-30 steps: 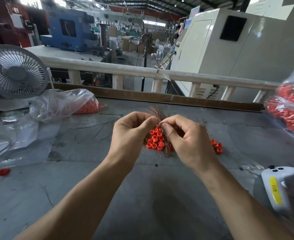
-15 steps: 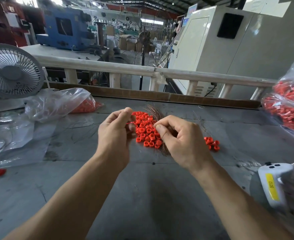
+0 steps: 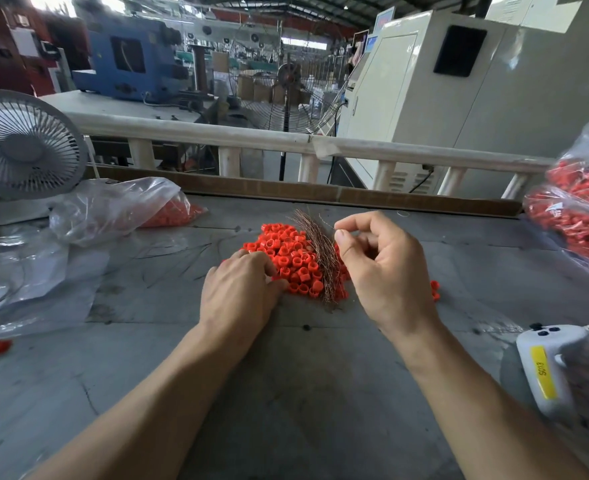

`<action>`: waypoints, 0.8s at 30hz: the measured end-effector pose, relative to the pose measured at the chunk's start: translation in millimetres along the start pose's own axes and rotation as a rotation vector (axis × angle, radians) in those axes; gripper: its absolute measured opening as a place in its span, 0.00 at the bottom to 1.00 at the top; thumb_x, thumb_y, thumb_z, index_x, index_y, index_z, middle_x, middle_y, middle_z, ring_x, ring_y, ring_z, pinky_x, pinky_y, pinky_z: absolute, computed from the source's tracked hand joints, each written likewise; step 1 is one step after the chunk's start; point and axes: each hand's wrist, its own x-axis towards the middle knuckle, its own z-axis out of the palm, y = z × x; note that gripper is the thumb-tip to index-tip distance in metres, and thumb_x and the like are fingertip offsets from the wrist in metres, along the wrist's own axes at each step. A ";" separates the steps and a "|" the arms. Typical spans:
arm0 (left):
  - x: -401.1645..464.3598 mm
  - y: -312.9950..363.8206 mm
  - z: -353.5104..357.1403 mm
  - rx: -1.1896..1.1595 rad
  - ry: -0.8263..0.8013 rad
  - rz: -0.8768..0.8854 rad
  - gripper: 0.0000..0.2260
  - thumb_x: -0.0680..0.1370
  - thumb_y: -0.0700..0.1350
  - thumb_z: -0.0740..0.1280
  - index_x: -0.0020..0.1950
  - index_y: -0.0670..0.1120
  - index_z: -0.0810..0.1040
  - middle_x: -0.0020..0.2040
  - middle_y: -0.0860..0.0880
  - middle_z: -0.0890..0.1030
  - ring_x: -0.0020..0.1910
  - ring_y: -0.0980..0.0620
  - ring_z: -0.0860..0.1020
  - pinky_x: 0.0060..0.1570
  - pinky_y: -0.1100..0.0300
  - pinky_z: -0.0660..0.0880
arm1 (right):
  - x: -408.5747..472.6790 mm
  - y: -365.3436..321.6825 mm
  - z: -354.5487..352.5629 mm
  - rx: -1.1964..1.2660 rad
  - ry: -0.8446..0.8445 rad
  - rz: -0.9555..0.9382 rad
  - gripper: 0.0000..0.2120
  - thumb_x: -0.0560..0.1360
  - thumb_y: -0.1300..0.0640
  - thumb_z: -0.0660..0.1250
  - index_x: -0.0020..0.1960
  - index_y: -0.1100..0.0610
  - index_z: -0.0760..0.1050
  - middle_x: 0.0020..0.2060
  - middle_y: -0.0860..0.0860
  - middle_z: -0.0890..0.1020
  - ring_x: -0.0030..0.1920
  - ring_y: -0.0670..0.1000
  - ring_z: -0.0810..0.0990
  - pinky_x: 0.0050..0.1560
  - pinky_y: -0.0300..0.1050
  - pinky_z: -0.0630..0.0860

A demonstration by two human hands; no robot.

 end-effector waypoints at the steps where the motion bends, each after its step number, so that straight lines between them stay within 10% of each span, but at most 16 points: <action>1: 0.4 0.1 0.4 0.011 -0.002 -0.001 0.08 0.75 0.56 0.74 0.49 0.54 0.81 0.49 0.55 0.79 0.50 0.50 0.78 0.53 0.52 0.73 | 0.0 0.0 0.4 0.000 -0.002 0.000 0.04 0.79 0.57 0.70 0.47 0.50 0.80 0.29 0.45 0.78 0.29 0.42 0.74 0.33 0.36 0.72; 6: 0.5 4.1 -1.4 -0.147 0.025 -0.039 0.05 0.76 0.51 0.74 0.50 0.55 0.81 0.45 0.57 0.80 0.47 0.54 0.79 0.50 0.53 0.76 | -0.6 -0.5 1.5 -0.012 -0.009 -0.004 0.05 0.78 0.57 0.72 0.45 0.49 0.80 0.28 0.48 0.77 0.29 0.42 0.73 0.33 0.37 0.73; 14: -3.1 31.6 -23.7 -1.378 -0.234 -0.231 0.07 0.77 0.34 0.71 0.54 0.41 0.83 0.41 0.45 0.84 0.38 0.51 0.82 0.39 0.60 0.81 | 0.7 -4.3 -0.3 0.127 -0.054 -0.005 0.03 0.77 0.54 0.72 0.46 0.47 0.83 0.31 0.42 0.81 0.33 0.41 0.77 0.37 0.31 0.73; 24: -4.2 35.9 -26.6 -1.529 -0.302 -0.183 0.13 0.74 0.35 0.70 0.58 0.39 0.83 0.45 0.43 0.84 0.40 0.51 0.81 0.46 0.59 0.82 | -1.0 -6.1 -1.6 0.150 -0.136 0.012 0.03 0.78 0.53 0.72 0.48 0.47 0.84 0.34 0.49 0.83 0.35 0.48 0.80 0.37 0.41 0.79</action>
